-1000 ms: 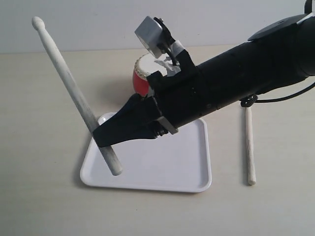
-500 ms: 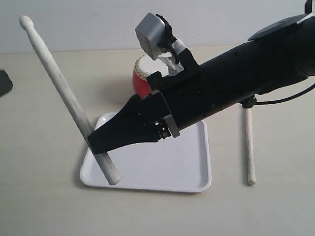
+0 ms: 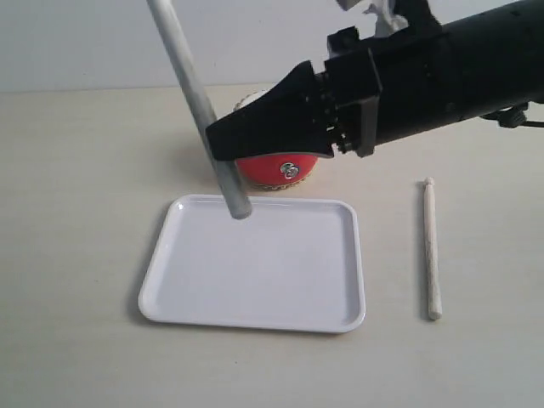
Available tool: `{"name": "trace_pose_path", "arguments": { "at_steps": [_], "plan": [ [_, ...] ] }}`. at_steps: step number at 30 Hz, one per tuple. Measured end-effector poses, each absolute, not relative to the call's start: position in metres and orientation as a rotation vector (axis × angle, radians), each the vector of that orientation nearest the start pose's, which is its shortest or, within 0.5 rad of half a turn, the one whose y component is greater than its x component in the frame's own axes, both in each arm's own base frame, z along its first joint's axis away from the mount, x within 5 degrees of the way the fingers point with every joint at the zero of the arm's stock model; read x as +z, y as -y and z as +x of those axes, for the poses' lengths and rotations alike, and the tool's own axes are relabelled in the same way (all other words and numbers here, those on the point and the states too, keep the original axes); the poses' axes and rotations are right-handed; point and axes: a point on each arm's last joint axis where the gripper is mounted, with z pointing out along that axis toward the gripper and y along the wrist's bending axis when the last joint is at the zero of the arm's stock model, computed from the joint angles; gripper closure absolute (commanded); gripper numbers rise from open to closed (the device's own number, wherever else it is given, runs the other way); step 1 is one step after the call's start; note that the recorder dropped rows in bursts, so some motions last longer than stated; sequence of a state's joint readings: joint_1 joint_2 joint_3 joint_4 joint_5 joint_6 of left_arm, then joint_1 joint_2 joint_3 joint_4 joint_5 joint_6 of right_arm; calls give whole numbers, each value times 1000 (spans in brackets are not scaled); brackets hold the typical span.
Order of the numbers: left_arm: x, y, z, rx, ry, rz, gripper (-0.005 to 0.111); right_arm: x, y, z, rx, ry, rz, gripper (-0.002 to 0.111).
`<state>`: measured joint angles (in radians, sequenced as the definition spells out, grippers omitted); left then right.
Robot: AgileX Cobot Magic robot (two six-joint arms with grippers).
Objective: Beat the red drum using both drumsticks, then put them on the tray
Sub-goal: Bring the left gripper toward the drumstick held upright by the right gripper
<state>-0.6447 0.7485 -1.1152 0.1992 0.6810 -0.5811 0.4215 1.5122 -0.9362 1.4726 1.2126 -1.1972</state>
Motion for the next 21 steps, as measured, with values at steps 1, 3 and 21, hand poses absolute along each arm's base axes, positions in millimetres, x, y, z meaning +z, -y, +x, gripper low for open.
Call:
{"name": "trace_pose_path", "arguments": {
  "at_steps": [1, 3, 21],
  "plan": [
    [452, 67, 111, -615, -1840, 118, 107, 288, -188, 220, 1639, -1993, -962, 108],
    [445, 76, 128, -535, -1886, 133, 107, 290, -185, 221, 1629, -1989, -956, 108],
    [252, 80, 273, -1203, -2432, -48, 107, 256, -169, 236, 1188, -2491, -705, 108]
  ]
}}
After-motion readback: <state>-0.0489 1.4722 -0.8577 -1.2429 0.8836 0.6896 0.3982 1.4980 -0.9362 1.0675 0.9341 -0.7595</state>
